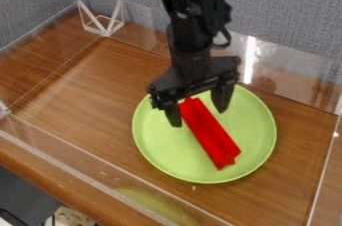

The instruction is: Put the red object on the green plate

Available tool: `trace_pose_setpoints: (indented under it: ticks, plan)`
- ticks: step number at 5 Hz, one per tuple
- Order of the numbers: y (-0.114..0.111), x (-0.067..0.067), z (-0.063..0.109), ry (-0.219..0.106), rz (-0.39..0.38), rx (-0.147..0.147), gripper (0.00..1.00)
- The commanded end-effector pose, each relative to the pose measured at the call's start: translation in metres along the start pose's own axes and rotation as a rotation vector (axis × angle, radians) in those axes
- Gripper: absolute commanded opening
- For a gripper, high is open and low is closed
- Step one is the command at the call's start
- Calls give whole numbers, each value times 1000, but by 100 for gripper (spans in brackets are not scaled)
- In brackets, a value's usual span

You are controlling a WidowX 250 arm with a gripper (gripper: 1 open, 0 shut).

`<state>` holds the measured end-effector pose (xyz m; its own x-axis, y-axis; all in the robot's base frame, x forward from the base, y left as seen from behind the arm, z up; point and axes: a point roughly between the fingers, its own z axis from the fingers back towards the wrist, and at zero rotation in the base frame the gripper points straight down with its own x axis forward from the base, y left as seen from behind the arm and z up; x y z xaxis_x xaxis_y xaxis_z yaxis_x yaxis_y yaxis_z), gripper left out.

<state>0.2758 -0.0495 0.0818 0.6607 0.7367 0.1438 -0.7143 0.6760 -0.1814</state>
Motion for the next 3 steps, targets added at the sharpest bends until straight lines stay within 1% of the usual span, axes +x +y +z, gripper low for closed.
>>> trace_pose_setpoints:
  ticks: [1,2,3]
  plan:
    - [-7,-2,10,-64,51,-17,100]
    - [-6,-3,3,-85,97,9,100]
    - [-6,-2,22,-92,55,10,100]
